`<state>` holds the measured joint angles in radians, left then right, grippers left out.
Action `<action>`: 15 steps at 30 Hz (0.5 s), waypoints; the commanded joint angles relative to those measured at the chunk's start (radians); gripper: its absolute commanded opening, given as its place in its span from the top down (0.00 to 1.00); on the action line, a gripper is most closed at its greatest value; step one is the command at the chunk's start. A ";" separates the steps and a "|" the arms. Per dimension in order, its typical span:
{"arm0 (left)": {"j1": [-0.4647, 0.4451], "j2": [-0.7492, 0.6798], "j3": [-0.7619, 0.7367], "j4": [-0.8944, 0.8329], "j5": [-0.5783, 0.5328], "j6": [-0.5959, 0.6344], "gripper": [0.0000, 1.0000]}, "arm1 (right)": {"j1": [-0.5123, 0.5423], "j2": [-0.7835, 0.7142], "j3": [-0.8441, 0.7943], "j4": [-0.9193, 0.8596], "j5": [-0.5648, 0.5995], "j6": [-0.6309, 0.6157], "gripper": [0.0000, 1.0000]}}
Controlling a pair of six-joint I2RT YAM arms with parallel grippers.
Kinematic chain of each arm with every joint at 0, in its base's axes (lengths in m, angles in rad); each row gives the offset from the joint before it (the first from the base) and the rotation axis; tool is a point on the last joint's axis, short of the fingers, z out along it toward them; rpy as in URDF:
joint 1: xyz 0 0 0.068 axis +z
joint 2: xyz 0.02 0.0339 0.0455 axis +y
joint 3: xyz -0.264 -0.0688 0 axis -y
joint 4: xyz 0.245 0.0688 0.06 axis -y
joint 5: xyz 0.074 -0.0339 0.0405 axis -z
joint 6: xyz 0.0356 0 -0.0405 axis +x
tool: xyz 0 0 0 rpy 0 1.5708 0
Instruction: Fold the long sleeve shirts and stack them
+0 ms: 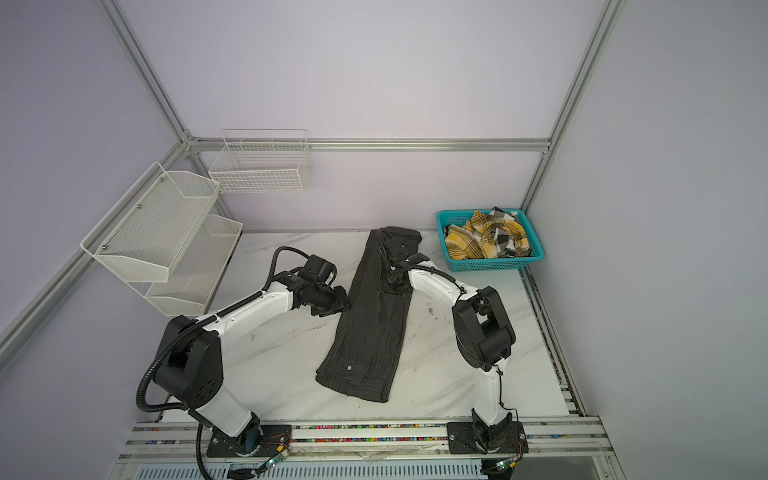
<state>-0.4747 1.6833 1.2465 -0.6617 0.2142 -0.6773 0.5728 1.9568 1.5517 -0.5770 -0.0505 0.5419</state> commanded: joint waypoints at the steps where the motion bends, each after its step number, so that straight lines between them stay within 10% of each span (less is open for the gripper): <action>1: 0.042 0.113 0.133 0.052 0.089 -0.006 0.53 | 0.004 -0.037 -0.036 -0.001 0.005 0.048 0.66; 15: 0.125 0.542 0.579 0.125 0.245 -0.002 0.60 | -0.005 0.015 -0.162 0.084 -0.061 0.134 0.67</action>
<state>-0.3401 2.2078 1.7210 -0.5449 0.3874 -0.6910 0.5732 1.9549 1.3987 -0.5148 -0.1089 0.6453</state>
